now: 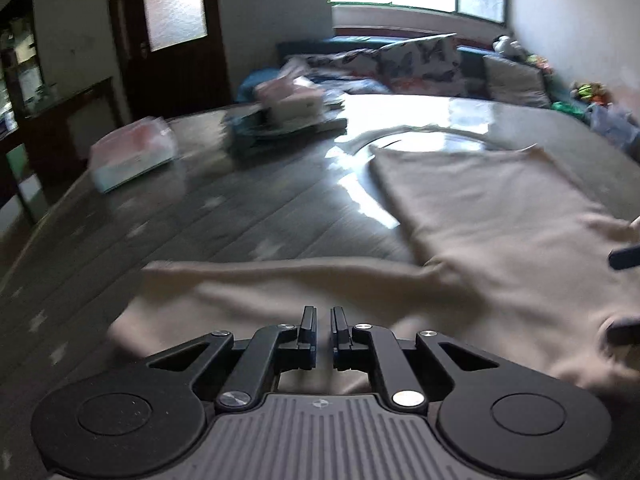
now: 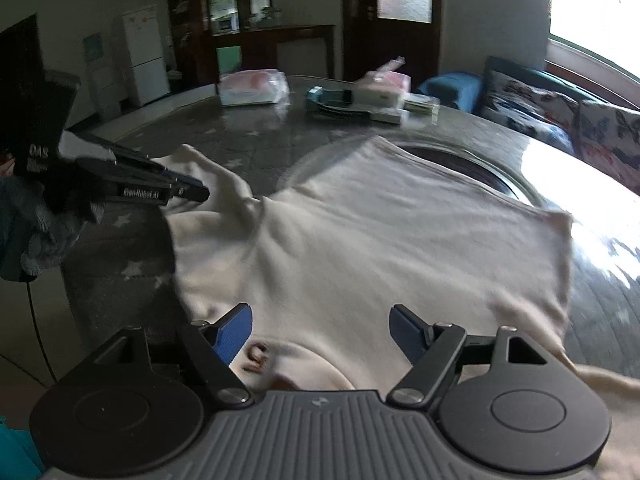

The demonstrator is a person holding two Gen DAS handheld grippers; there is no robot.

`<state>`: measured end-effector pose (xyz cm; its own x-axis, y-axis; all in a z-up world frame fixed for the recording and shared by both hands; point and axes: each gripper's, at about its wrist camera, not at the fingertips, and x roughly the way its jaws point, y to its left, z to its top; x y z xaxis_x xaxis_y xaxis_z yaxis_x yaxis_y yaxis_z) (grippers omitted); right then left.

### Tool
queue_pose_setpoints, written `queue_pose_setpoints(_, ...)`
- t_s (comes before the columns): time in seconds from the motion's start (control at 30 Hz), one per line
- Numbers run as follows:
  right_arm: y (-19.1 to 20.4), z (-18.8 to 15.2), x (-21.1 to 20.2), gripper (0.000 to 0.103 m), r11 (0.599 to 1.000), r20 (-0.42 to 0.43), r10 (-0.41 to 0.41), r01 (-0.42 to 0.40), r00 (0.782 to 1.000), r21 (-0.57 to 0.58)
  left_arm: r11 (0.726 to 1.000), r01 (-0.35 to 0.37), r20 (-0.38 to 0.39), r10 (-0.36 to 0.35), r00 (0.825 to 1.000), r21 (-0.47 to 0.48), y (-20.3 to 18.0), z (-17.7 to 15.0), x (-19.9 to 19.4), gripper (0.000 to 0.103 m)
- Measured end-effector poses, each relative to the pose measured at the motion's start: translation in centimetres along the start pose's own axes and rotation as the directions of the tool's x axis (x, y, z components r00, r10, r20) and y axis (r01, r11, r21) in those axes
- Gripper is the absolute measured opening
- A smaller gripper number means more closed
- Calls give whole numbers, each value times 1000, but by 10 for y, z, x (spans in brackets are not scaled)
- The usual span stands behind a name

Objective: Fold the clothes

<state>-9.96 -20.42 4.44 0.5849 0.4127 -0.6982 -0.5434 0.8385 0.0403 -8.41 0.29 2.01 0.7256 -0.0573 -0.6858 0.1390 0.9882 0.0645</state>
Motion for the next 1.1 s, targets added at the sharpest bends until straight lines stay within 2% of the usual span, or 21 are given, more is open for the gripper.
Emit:
queue_pose_setpoints(0.3,32,25,31,68,995,-6,88,-89,996,-49,987,-122,-6,122,993,-110,54,-12,-8,9)
queue_pose_setpoints(0.37,38,30,38,67,993,-8,107,-107,994,-58,977,-159,-13,159,987,-145,64,-14,-7,10)
queue_pose_setpoints(0.53,52,29,55,60,986,-46,146,-149,988,-71,933,-262,-24,264,964,-246,90,-16,-7,23)
queue_pose_setpoints(0.6,58,26,60,60,984,-62,154,-159,986,-84,921,-271,-33,273,961,-279,98,-15,-6,26)
queue_pose_setpoints(0.73,66,23,57,57,979,-63,148,-155,987,-135,916,-258,-29,262,965,-306,105,-12,0,25)
queue_pose_setpoints(0.77,67,23,56,57,978,-62,147,-155,987,-141,918,-258,-26,263,964,-300,104,-11,2,22)
queue_pose_setpoints(0.8,68,22,55,56,977,-61,147,-155,987,-147,920,-258,-23,263,964,-295,104,-10,3,12)
queue_pose_setpoints(0.87,69,21,53,56,977,-56,143,-150,988,-152,919,-259,-20,265,964,-298,104,-9,4,6)
queue_pose_setpoints(0.93,71,20,51,56,977,-49,140,-146,989,-158,915,-261,-17,269,963,-306,106,-8,4,6)
queue_pose_setpoints(1.07,74,23,46,56,975,-26,144,-147,989,-170,901,-194,-15,204,979,-387,115,-8,-4,9)
queue_pose_setpoints(1.1,74,24,45,56,974,-24,148,-150,989,-170,899,-184,-7,198,980,-397,115,-8,-7,12)
